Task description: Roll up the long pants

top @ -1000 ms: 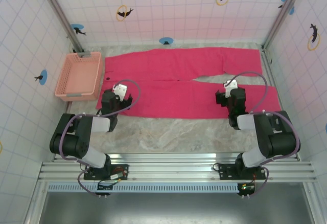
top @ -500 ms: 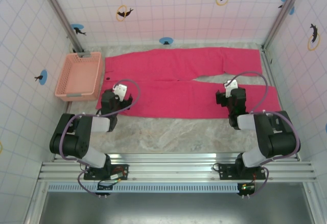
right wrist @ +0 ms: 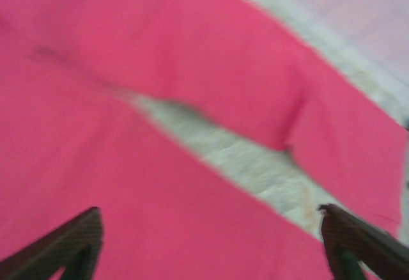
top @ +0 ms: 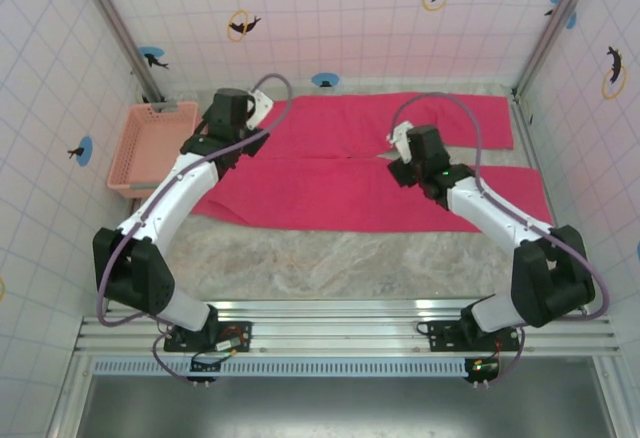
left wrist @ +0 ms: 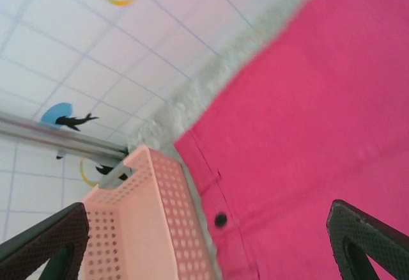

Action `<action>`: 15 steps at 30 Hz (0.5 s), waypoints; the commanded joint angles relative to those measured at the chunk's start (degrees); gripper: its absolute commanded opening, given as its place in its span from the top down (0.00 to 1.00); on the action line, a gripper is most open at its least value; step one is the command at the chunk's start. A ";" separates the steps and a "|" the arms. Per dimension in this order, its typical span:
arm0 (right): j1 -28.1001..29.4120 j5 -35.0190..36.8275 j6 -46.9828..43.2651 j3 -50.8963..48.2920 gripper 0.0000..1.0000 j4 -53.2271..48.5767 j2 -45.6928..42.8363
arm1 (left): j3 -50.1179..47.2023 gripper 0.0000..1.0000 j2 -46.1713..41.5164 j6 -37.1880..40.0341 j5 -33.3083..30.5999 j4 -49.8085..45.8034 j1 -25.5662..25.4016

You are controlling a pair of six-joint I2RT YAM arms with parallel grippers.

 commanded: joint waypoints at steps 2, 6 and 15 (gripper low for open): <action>4.32 -2.19 -4.55 2.32 0.15 -22.53 4.67 | -4.14 0.03 -2.36 10.69 3.41 -21.72 -0.99; 8.54 -2.85 -2.87 1.14 0.19 -25.53 3.60 | -7.76 0.03 -3.77 11.73 5.94 -26.05 -1.67; 14.90 -4.15 -2.80 1.85 0.29 -32.81 8.96 | -14.54 0.03 -6.37 12.31 0.40 -20.68 -3.44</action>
